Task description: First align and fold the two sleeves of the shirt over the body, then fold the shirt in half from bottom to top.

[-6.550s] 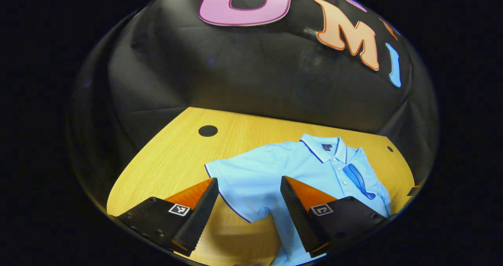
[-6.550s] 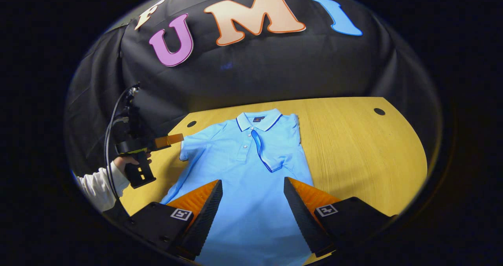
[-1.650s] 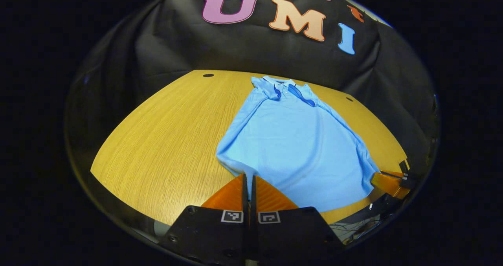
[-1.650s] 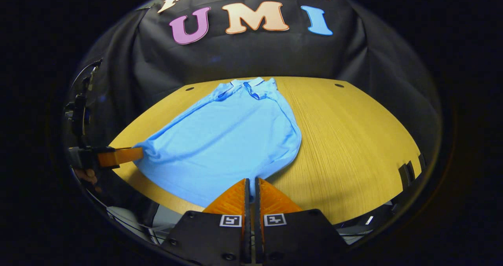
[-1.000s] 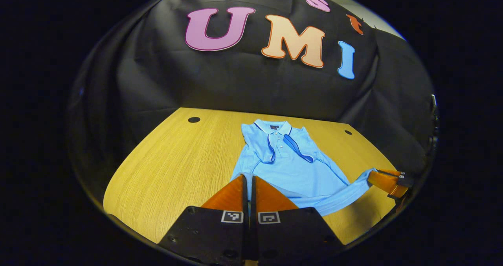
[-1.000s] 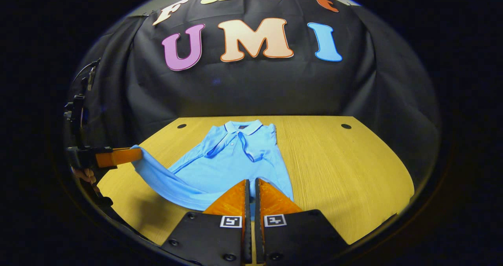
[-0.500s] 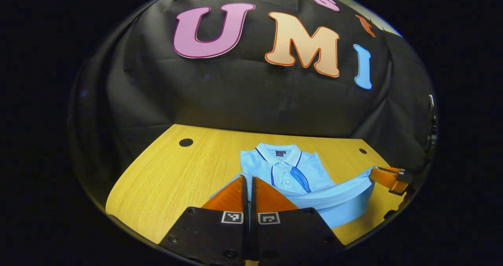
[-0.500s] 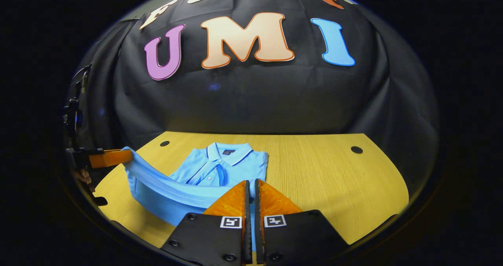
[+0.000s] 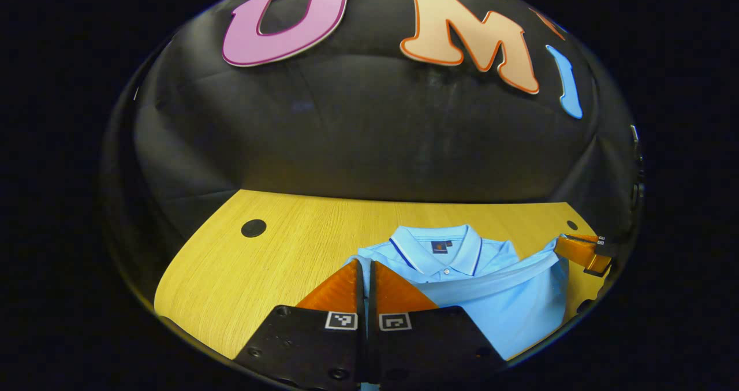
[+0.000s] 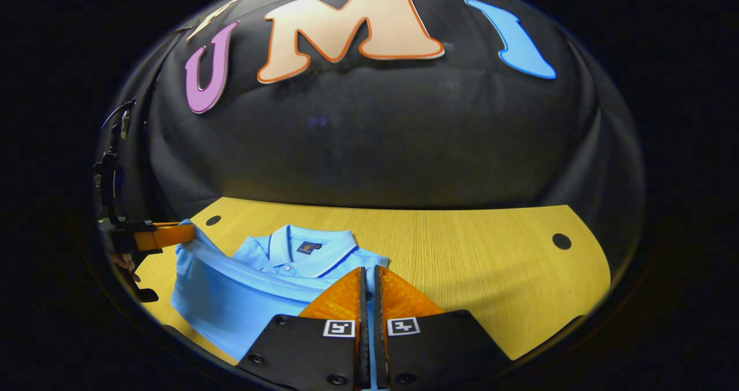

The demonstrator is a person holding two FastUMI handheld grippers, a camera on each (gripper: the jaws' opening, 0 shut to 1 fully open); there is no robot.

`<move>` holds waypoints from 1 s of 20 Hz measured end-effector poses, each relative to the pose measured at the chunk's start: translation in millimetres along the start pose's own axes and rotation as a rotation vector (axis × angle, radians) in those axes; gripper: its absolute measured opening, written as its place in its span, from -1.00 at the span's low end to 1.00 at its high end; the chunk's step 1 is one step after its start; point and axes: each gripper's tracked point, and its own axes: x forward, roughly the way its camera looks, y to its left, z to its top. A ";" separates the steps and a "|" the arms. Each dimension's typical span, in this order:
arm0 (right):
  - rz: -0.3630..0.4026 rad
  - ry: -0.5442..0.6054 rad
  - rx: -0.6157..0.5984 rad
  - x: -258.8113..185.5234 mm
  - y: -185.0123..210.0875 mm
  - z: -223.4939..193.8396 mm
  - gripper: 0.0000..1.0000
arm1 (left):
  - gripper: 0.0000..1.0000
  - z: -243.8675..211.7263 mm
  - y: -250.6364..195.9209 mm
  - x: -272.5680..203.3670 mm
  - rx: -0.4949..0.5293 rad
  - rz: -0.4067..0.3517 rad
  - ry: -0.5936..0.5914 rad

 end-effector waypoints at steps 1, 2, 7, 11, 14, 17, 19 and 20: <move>0.003 0.015 0.008 9.0 -1.3 -5.6 -0.88 | -1.00 -4.3 1.5 13.1 0.002 0.004 0.018; 0.004 0.025 0.016 16.5 -1.8 -10.7 -0.88 | -1.00 -10.8 3.5 23.0 0.007 0.010 0.038; 0.028 0.093 0.042 17.5 -4.0 -29.4 -0.51 | -0.70 -26.0 8.5 28.8 0.007 0.039 0.096; 0.029 0.076 0.038 -12.3 -7.5 -14.9 0.56 | 0.59 -3.8 12.2 -3.4 -0.060 0.051 0.031; 0.024 0.049 0.054 -46.7 -3.6 -5.8 0.90 | 0.90 10.2 13.2 -46.0 -0.057 0.054 -0.010; 0.009 0.022 0.067 -93.6 3.5 0.7 0.90 | 0.92 5.5 3.9 -96.8 -0.087 0.008 -0.007; 0.001 -0.004 0.086 -127.4 11.6 5.5 0.97 | 0.92 -1.8 3.6 -126.0 -0.105 0.003 -0.012; 0.000 -0.013 0.093 -144.1 17.4 4.6 0.97 | 0.92 -5.2 3.2 -139.4 -0.101 -0.004 -0.013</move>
